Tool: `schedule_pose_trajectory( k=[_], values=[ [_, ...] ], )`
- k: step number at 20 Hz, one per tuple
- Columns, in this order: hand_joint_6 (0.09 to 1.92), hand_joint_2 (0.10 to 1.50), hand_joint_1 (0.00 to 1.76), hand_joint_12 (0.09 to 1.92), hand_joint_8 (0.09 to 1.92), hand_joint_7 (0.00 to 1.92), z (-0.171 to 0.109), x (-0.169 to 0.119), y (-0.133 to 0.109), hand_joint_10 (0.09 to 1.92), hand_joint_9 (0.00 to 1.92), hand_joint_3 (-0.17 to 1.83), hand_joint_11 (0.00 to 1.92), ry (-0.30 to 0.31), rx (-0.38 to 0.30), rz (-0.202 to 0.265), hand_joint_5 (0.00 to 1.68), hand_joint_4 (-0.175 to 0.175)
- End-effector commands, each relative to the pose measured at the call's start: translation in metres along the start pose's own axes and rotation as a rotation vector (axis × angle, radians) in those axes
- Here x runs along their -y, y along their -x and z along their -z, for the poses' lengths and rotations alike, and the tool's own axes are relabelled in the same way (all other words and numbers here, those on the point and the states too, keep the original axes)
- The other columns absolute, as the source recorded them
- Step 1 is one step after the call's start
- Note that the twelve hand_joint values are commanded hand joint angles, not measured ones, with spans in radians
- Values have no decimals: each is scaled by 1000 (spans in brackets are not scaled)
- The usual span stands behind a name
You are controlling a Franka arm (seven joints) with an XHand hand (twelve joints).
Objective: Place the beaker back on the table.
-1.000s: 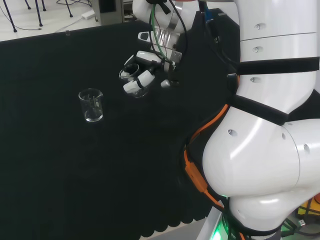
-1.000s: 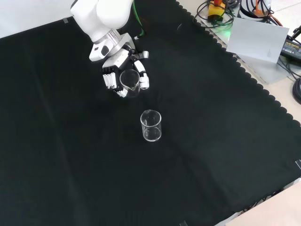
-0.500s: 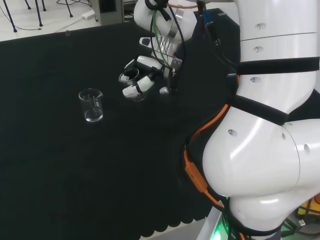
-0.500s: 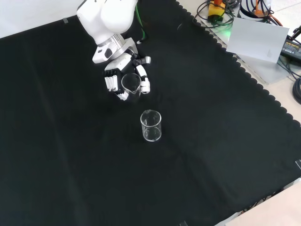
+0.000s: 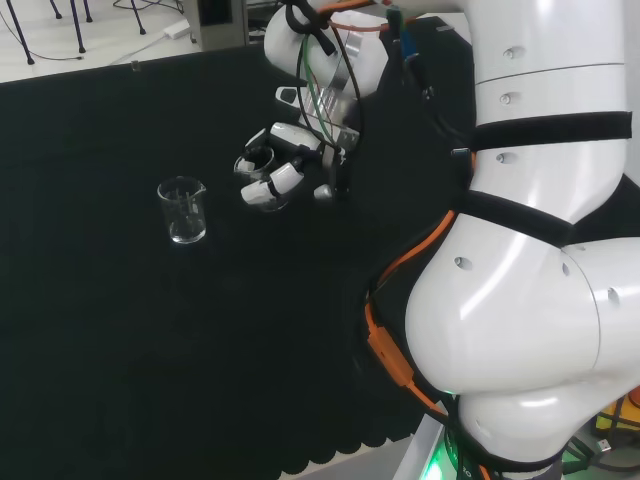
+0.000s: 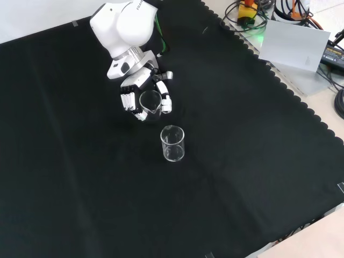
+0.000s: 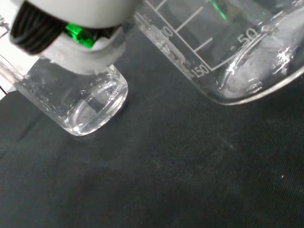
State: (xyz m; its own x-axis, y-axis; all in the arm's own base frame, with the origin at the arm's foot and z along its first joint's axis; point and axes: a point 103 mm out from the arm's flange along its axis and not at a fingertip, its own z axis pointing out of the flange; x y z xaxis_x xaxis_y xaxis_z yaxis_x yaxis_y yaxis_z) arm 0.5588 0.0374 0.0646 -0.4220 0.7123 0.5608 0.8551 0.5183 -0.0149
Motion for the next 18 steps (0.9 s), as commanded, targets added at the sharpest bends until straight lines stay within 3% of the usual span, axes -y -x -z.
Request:
schedule_pose_trajectory(
  k=[1,17,18],
  values=[
    [961,687,1291,937,923,1167,-8,-5,6,826,1286,714,1047,10,-19,-1,1104,-175],
    [937,700,1291,933,898,1172,-12,2,16,785,1278,682,1043,4,-16,-5,1111,-175],
    [962,657,1293,936,838,1234,-12,3,16,782,1280,746,1044,4,-17,-5,1103,-144]
  ],
)
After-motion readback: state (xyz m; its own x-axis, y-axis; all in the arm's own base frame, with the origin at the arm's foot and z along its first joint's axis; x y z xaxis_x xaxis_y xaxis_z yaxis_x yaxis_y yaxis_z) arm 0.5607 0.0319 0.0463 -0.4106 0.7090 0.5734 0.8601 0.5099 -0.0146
